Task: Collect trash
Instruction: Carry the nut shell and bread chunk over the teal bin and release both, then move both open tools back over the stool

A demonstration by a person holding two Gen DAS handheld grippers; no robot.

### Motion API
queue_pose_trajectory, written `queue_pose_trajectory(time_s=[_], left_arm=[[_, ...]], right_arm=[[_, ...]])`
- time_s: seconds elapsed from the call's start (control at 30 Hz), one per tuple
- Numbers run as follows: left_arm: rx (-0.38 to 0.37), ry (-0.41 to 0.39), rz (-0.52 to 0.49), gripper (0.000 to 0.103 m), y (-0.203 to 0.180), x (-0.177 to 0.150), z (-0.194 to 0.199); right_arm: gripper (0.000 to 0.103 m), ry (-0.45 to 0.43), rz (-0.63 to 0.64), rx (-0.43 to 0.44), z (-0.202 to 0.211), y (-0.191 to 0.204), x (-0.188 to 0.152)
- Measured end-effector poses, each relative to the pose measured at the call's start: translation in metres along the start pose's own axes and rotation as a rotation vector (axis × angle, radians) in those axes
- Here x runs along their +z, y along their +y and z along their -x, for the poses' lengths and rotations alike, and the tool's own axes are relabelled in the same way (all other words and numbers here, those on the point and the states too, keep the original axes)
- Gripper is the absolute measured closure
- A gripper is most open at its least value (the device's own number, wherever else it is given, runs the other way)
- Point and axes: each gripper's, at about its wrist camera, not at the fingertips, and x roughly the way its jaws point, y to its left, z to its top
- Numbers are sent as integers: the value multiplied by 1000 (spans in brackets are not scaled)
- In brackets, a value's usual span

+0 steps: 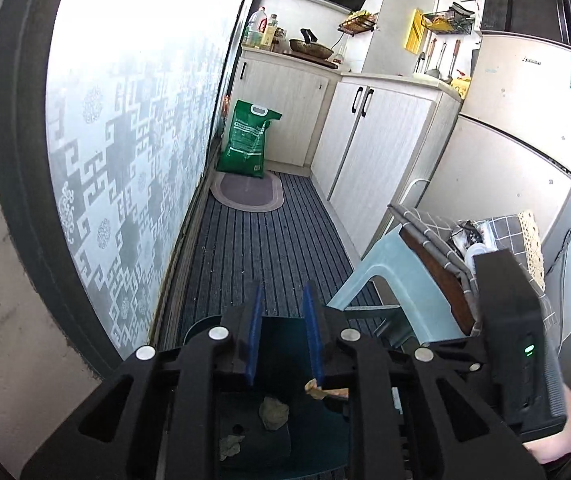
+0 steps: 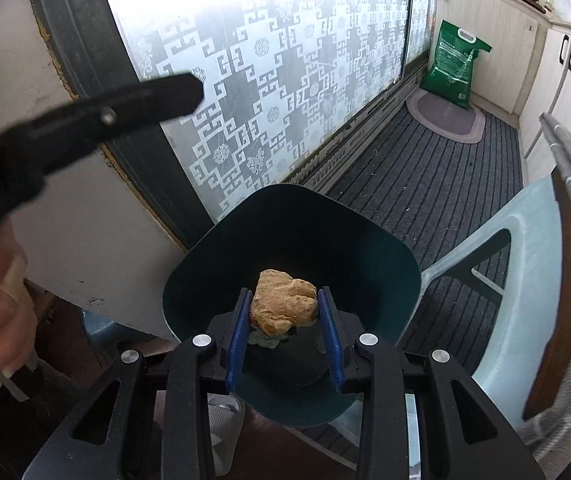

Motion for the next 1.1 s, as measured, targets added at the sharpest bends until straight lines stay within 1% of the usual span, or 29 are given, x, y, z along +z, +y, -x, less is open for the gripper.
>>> queue_pose_trajectory(time_s=[0.13, 0.23, 0.4, 0.53, 0.63, 0.7, 0.77, 0.87, 0.97, 1.1], left_arm=[[-14, -23, 15, 82, 1, 6, 6], [-23, -42, 2, 82, -1, 9, 13], [-52, -70, -13, 82, -6, 13, 22], [-69, -95, -18, 82, -8, 17, 27], [-78, -108, -18, 82, -11, 21, 29], [-89, -109, -6, 82, -13, 25, 30], [-99, -113, 10, 83, -16, 29, 30], [-107, -144, 8, 84, -24, 35, 36], [-119, -177, -1, 81, -31, 40, 44], [-124, -209, 8, 79, -36, 46, 48]], right_arm=[[69, 43, -23, 9, -24, 0, -3], [69, 75, -46, 17, -42, -2, -5], [69, 144, -54, -4, -72, -1, -12], [69, 193, -40, -37, -89, -2, -21], [66, 219, -24, -39, -95, -1, -27], [59, 202, -9, -32, -88, -1, -27], [56, 164, -5, -12, -76, 1, -26], [56, 97, 5, 9, -53, 4, -21], [56, 15, 56, 23, -25, 13, -16], [56, -97, 95, 17, 16, 17, -15]])
